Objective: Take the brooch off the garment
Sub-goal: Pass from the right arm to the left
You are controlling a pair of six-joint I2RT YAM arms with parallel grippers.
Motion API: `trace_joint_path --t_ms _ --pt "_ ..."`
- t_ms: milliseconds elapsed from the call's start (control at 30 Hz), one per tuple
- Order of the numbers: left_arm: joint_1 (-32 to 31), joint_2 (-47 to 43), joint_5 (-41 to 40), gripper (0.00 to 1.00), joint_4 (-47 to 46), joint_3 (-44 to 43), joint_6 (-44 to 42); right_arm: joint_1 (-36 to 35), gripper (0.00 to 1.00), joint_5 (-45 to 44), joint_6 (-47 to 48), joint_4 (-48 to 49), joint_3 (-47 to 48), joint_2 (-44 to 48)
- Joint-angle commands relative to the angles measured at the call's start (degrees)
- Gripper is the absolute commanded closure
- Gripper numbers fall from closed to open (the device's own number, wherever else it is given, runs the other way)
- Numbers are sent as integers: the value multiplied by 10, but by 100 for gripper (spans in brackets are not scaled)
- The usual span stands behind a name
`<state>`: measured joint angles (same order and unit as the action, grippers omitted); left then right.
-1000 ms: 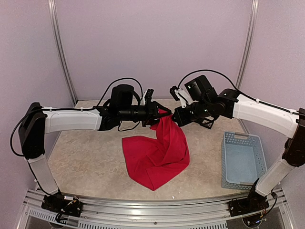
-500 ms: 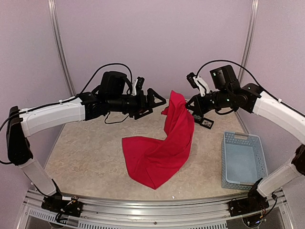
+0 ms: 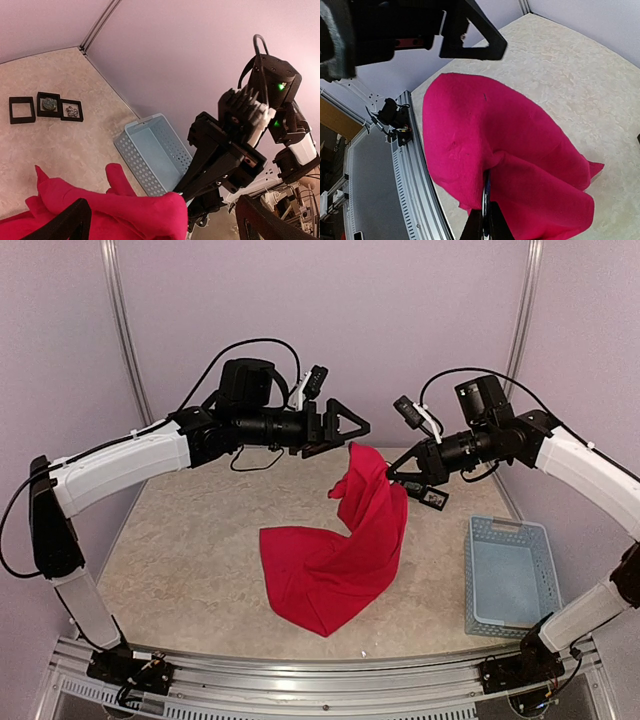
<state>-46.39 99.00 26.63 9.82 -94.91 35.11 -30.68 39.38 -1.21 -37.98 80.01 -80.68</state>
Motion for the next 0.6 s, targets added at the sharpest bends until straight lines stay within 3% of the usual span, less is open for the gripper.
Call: trace_joint_path --t_ms 0,100,200,267,333,433,567 --pt "-2 43 50 1 -8 -23 -11 0 100 83 -39 24 15 8" --pt "-2 70 74 13 -15 -48 -1 0 100 82 -41 22 15 3" --pt "-3 90 93 37 -23 -56 6 0 100 51 -36 14 20 -1" --pt "-4 94 93 59 -25 -53 8 0 100 5 -38 13 24 -2" --pt "-4 91 91 73 -30 -42 11 0 100 -27 -43 8 29 -9" --pt "-4 80 90 85 -39 -21 17 0 100 -63 -56 15 34 -20" --pt "-5 66 85 94 -41 9 24 0 100 -114 -73 38 38 -27"
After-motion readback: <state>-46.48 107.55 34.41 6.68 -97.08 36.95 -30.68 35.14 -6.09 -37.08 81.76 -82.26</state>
